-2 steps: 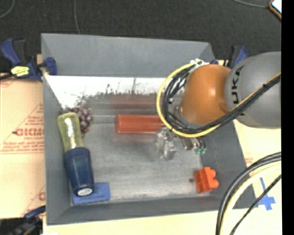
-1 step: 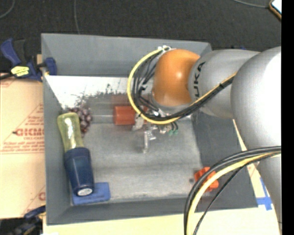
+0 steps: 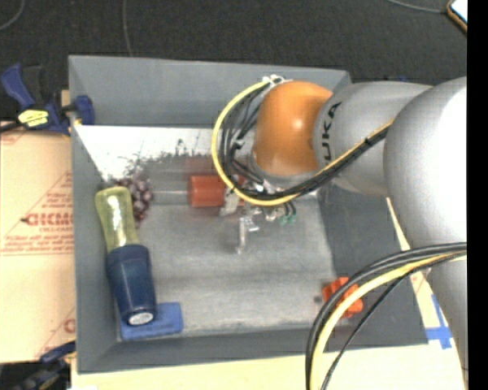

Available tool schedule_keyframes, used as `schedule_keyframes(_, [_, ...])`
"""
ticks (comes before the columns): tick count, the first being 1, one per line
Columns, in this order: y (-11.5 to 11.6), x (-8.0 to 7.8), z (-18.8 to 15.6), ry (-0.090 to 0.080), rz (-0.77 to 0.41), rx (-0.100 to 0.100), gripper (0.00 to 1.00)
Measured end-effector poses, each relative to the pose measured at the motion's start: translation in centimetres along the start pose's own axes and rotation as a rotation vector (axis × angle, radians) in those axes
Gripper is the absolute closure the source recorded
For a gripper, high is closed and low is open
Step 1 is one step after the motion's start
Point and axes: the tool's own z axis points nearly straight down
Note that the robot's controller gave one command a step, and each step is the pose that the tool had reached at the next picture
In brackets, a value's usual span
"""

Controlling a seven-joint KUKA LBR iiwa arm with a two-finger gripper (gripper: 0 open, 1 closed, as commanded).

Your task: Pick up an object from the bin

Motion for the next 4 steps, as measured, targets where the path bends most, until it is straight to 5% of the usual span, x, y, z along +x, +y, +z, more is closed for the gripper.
schedule_keyframes(3, [-1.5, 0.7, -0.8, 0.005, -0.018, -0.002, 0.0])
schedule_keyframes(4, [0.7, -2.7, -10.9, -0.011, -0.26, 0.001, 0.0])
